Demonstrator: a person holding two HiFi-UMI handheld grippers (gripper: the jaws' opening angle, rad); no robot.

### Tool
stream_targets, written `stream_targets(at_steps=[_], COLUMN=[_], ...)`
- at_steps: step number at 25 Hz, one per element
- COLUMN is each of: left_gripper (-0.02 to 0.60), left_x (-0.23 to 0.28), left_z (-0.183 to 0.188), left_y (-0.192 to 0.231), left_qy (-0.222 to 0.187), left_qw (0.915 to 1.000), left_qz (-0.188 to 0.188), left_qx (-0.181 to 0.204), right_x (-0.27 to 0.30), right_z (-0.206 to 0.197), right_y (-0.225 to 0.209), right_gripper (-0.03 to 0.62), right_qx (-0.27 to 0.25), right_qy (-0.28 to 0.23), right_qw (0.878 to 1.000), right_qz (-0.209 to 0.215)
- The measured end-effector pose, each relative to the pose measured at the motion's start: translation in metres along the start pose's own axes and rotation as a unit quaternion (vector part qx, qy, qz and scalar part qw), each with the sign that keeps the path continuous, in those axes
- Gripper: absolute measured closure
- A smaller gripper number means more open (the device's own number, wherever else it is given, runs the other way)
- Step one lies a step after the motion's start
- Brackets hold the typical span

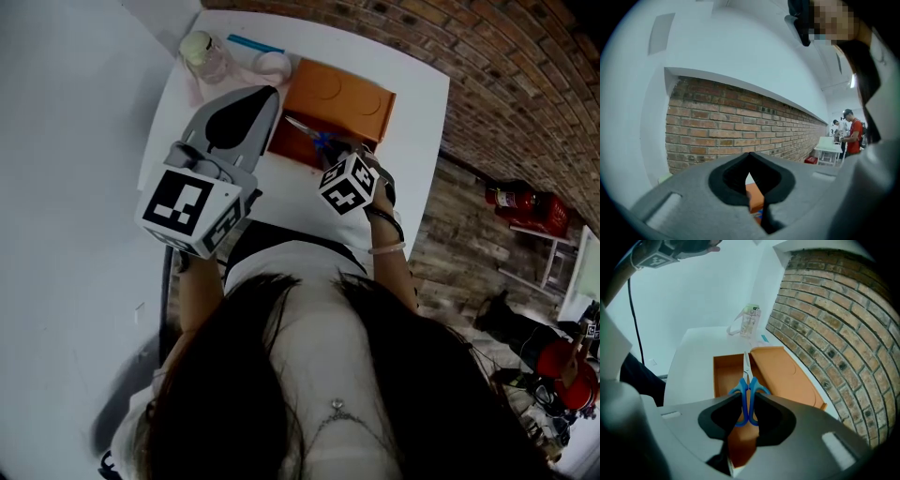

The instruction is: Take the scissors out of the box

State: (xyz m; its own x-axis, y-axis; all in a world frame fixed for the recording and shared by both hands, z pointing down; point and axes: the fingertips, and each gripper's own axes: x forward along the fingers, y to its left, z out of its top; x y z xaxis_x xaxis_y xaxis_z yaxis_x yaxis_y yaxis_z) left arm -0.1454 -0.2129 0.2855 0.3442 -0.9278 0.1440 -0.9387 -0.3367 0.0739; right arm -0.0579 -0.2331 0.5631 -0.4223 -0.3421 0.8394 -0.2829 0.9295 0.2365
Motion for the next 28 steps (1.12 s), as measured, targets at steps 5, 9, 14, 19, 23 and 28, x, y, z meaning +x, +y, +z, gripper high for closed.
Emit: stream_targets(at_steps=[5,9,14,19,23,28], left_gripper=[0.581,0.581,0.581,0.581,0.581,0.581], left_x=[-0.005,-0.011,-0.02,-0.027,-0.03,-0.028], left_z=[0.001,0.0,-0.002,-0.006,-0.007,-0.008], left_y=[-0.009,-0.018,-0.029,-0.044,-0.056,-0.069], left_qy=[0.004,0.006,0.009,0.012,0.013,0.011], left_qw=[1.0,0.9999,0.9997,0.9994,0.9993,0.9993], left_qz=[0.001,0.005,0.017,0.027,0.029,0.025], left_qx=[0.009,0.014,0.015,0.017,0.021,0.027], right_x=[-0.013,-0.025,-0.042,-0.06,-0.072,-0.085], right_z=[0.007,0.01,0.01,0.009,0.009,0.007], right_y=[0.0,-0.001,0.0,0.003,0.002,-0.004], right_gripper=[0.499,0.499,0.499,0.499,0.499,0.499], right_qx=[0.012,0.023,0.045,0.064,0.077,0.083], right_qy=[-0.025,-0.049,-0.081,-0.115,-0.138,-0.167], right_qw=[1.0,0.998,0.995,0.991,0.987,0.982], right_qz=[-0.014,-0.025,-0.028,-0.023,-0.025,-0.039])
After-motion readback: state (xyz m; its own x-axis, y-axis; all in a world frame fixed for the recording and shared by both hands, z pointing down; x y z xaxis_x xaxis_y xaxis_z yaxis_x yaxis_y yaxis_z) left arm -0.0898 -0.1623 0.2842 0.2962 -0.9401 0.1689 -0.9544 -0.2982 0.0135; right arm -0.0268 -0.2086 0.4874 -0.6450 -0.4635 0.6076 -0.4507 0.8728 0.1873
